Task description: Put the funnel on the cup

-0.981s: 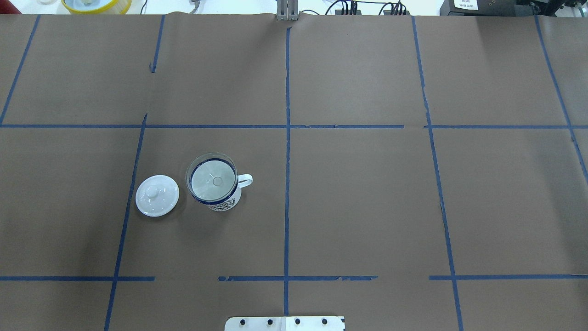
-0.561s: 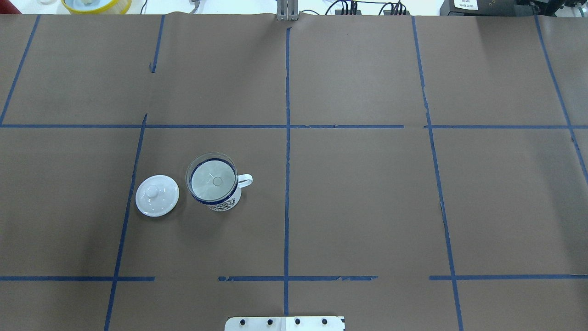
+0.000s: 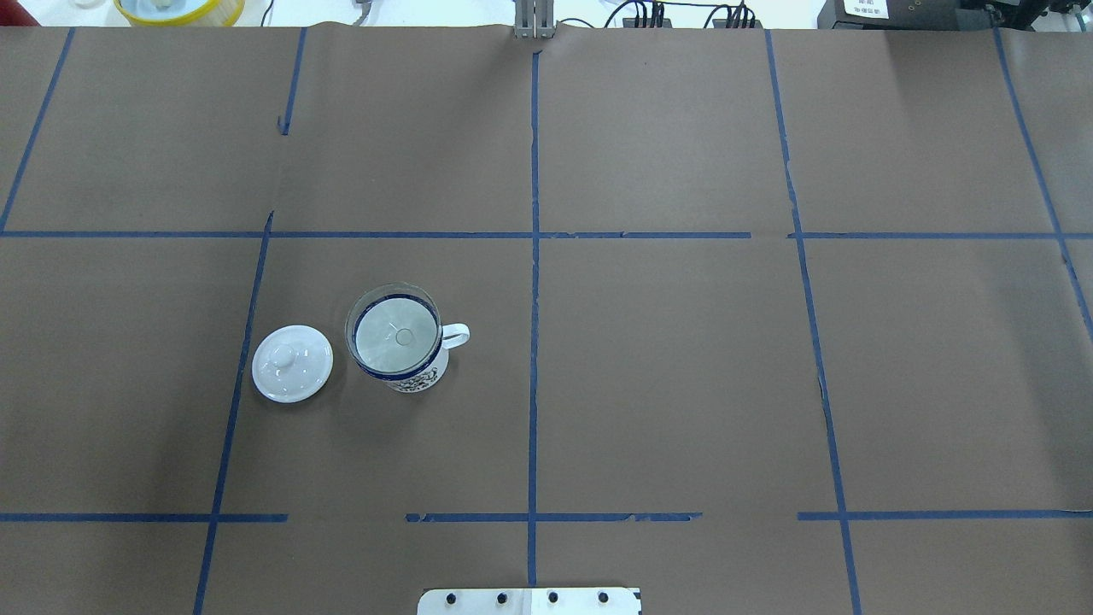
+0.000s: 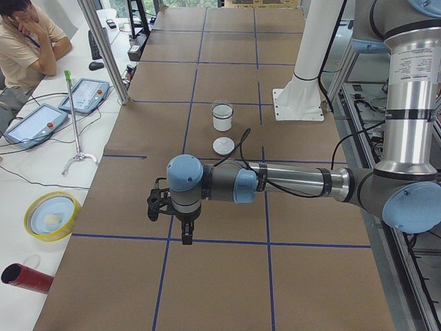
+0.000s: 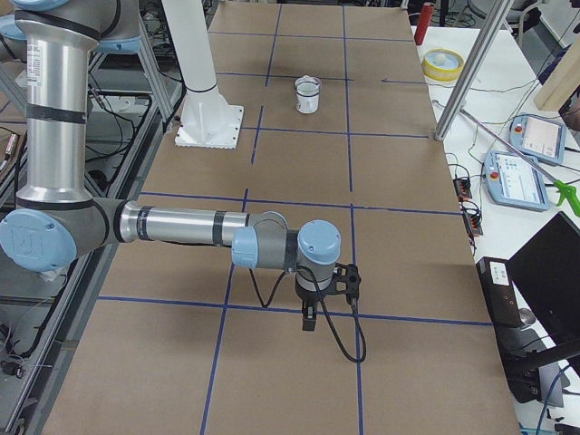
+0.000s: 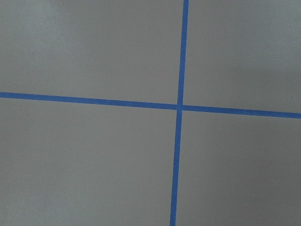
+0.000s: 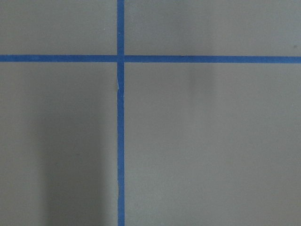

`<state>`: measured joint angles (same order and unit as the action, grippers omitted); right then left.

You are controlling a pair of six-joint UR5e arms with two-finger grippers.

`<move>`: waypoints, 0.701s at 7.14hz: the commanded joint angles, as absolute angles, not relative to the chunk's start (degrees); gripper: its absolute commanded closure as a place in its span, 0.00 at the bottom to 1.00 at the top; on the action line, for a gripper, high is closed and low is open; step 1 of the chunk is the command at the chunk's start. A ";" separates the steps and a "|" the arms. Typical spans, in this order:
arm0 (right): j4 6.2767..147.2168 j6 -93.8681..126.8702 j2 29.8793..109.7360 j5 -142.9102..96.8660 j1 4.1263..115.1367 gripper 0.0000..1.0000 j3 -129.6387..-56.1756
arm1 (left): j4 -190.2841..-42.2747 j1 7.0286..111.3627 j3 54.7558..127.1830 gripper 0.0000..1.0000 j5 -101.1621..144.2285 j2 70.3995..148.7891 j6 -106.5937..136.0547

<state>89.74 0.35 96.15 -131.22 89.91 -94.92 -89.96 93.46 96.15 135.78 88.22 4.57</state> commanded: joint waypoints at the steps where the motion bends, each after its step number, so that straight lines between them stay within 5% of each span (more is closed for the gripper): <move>1: 89.74 0.35 96.15 -131.22 89.91 0.00 -94.92 | -89.91 93.43 96.24 0.00 135.79 88.24 4.57; 5: 89.74 0.35 96.15 -131.22 89.91 0.00 -94.92 | -89.65 93.43 96.15 0.00 135.79 87.72 4.57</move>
